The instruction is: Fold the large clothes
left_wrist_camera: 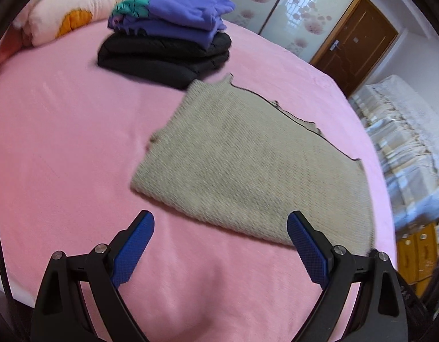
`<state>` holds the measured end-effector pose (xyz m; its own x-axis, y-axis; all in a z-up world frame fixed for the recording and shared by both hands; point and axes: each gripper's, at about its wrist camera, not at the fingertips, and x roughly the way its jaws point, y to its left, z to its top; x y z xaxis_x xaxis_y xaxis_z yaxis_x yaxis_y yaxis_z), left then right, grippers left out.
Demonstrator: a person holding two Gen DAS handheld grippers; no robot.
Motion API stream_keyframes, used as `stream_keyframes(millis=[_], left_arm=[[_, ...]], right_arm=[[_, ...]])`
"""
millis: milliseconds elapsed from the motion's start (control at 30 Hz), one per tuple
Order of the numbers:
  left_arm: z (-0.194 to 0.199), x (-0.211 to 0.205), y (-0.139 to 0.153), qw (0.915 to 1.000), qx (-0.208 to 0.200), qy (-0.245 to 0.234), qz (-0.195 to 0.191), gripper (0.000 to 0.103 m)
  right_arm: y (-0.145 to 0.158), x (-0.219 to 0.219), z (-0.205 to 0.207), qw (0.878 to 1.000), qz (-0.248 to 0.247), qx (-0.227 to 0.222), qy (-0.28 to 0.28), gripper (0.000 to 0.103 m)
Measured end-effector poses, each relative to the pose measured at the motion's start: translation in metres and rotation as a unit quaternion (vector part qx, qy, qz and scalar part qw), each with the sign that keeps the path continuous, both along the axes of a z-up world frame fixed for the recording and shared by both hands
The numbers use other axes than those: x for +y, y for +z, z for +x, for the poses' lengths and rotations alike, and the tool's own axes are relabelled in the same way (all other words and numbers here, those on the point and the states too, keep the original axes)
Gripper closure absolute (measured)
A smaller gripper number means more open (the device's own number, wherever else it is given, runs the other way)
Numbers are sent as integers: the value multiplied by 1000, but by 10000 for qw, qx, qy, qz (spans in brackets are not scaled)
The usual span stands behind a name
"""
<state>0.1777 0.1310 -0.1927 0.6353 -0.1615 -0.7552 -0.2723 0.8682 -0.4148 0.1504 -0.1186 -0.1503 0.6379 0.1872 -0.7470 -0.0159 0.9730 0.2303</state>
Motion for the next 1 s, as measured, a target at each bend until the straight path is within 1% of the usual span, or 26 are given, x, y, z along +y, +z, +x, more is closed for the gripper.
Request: stream_keyframes(millis=[100, 133, 233, 367, 400, 467, 533, 600, 800, 1000], left_arm=[[-2, 1, -14, 9994, 32, -57, -334, 9], [-2, 2, -19, 9991, 66, -44, -415, 9], [1, 9, -40, 9964, 196, 38, -821, 9], [6, 21, -73, 9888, 255, 214, -1457, 9], [7, 24, -80, 9871, 254, 264, -1560, 9], [9, 29, -93, 9834, 223, 364, -1763, 9], [12, 34, -103, 9788, 63, 471, -1990, 9], [14, 35, -105, 9779, -115, 483, -2031, 9], [31, 32, -107, 9791, -509, 456, -1918, 9], [57, 36, -107, 9777, -702, 533, -1906, 9]], right_arm=[[0, 19, -1, 9997, -60, -44, 229, 97], [-1, 24, 0, 9995, -80, -31, 295, 97], [-6, 36, 1, 9990, -120, 4, 429, 97], [-14, 45, 4, 9986, -157, 68, 510, 97], [-16, 47, 5, 9985, -156, 89, 520, 97], [-21, 49, 8, 9984, -168, 134, 520, 97], [-26, 51, 12, 9983, -163, 187, 520, 97], [-28, 52, 14, 9984, -157, 197, 515, 97], [-34, 54, 18, 9984, -140, 191, 516, 97], [-35, 55, 21, 9984, -173, 134, 528, 97]])
